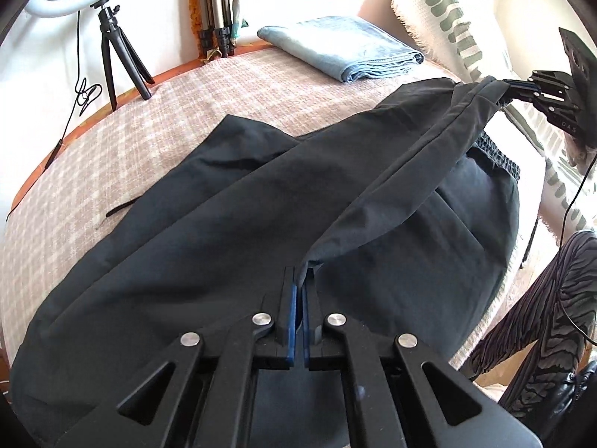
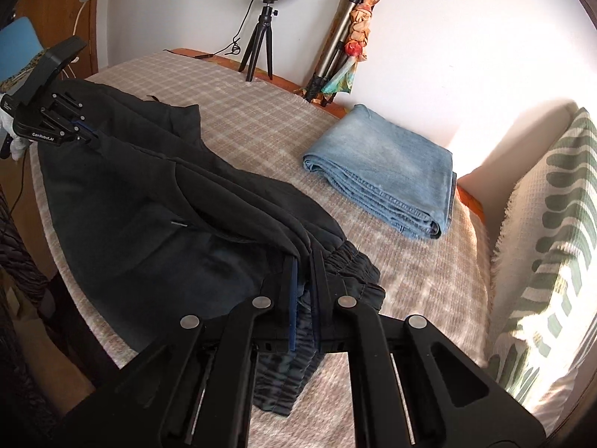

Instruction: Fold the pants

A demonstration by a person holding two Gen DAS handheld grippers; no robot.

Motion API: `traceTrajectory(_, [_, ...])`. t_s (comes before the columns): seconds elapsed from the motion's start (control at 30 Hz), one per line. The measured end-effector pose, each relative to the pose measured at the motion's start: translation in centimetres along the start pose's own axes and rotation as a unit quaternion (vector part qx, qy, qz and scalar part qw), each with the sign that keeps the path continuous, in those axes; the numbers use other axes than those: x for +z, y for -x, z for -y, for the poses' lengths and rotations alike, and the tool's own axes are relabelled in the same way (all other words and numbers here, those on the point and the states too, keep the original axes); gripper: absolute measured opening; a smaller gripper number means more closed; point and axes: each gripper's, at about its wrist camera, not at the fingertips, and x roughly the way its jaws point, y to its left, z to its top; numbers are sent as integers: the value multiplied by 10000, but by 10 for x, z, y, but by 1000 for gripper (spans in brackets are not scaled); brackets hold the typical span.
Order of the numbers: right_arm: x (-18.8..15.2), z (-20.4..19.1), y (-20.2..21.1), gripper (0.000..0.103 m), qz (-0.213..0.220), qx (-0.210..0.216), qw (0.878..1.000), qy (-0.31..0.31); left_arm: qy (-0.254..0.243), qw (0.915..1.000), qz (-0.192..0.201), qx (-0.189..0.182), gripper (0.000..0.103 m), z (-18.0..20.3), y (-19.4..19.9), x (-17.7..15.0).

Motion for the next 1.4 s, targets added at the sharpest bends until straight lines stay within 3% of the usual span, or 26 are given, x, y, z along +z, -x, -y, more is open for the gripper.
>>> traceTrajectory(0.23, [-60, -36, -2, 6, -476, 23, 9988, -139, -201, 9998, -7, -2, 0, 23, 8, -33])
traceTrajectory(0.3, [-72, -39, -8, 6, -734, 172, 9970, -159, -260, 9996, -56, -32, 0, 27, 7, -41])
traceTrajectory(0.47, [-78, -24, 10, 7, -768, 659, 9930, -616, -489, 9987, -151, 17, 0, 40, 9, -58])
traceTrajectory(0.53, [-77, -11, 19, 20, -668, 552, 9922, -900, -404, 9989, -214, 24, 0, 38, 11, -60])
traceTrajectory(0.6, [-74, 5, 26, 29, -476, 721, 9866, -1381, -229, 9995, -223, -18, 1, 35, 15, -63])
traceTrajectory(0.67, [-64, 10, 28, 30, -343, 841, 9816, -1679, -126, 9998, -141, -100, 2, 32, 22, -66])
traceTrajectory(0.87, [-22, -42, -9, 30, -284, 1299, 9850, -1102, 124, 9997, 76, -201, 4, 25, 44, -71])
traceTrajectory(0.93, [-14, -70, -33, 30, -631, 1340, 9873, -567, 255, 9994, 62, -236, 4, 18, 48, -73])
traceTrajectory(1.03, [-27, -95, -61, 30, -1355, 1018, 9851, 279, 344, 9993, 132, 1, 4, 7, 59, -77])
traceTrajectory(1.2, [-40, -74, -57, 30, -1601, 783, 9840, 14, 758, 9953, 295, 516, 4, -35, 81, -85])
traceTrajectory(1.4, [-23, -85, -37, 31, -1092, 1014, 9887, -143, 1959, 9759, 551, 790, 4, -115, 111, -105])
